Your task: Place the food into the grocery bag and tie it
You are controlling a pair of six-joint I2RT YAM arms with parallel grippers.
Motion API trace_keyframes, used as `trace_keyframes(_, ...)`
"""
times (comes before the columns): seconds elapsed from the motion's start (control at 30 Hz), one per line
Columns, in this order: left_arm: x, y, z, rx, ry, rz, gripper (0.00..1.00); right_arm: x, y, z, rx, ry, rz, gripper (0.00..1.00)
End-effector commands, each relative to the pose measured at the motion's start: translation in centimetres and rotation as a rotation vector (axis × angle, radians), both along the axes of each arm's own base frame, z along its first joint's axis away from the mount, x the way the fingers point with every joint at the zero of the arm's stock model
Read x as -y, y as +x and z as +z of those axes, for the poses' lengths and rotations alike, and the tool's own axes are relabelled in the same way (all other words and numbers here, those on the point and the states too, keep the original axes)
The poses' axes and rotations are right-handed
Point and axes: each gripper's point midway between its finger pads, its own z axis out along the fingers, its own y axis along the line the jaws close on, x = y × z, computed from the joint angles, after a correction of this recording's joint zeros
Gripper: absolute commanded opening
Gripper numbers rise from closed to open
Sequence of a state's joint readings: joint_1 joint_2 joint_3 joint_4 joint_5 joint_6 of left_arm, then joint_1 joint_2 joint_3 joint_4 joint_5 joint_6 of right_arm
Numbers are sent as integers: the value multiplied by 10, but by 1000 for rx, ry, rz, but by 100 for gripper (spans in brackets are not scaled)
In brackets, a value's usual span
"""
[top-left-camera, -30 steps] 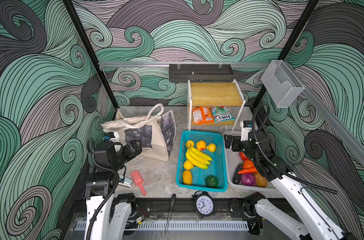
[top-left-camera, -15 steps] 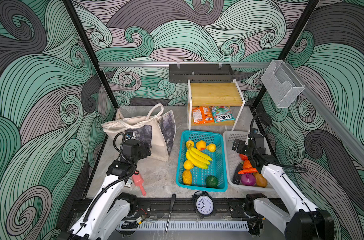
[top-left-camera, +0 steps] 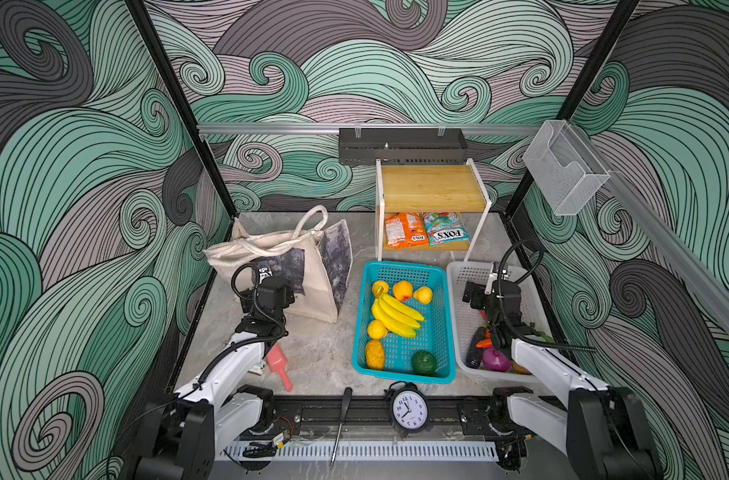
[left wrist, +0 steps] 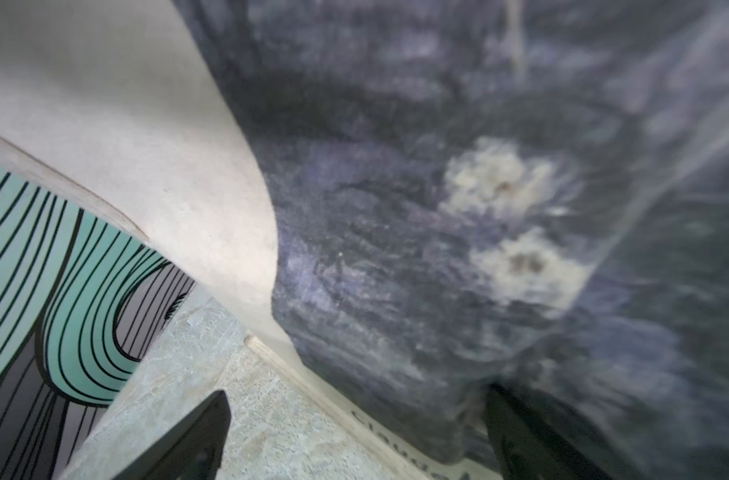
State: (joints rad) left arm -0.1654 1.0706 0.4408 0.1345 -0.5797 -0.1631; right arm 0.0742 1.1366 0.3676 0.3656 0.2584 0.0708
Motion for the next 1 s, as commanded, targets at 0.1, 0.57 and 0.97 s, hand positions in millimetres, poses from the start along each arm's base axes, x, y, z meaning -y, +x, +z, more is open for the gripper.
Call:
trace_keyframes(0.1, -17, 26, -5, 86, -55, -26, 99, 5, 19, 9, 112, -48, -13, 97)
trace_keyframes(0.57, -11, 70, -43, 98, -224, -222, 99, -6, 46, -13, 160, -51, 50, 98)
trace_keyframes(0.97, -4, 74, -48, 78, -180, -235, 98, -8, 54, -20, 114, -36, 75, 99)
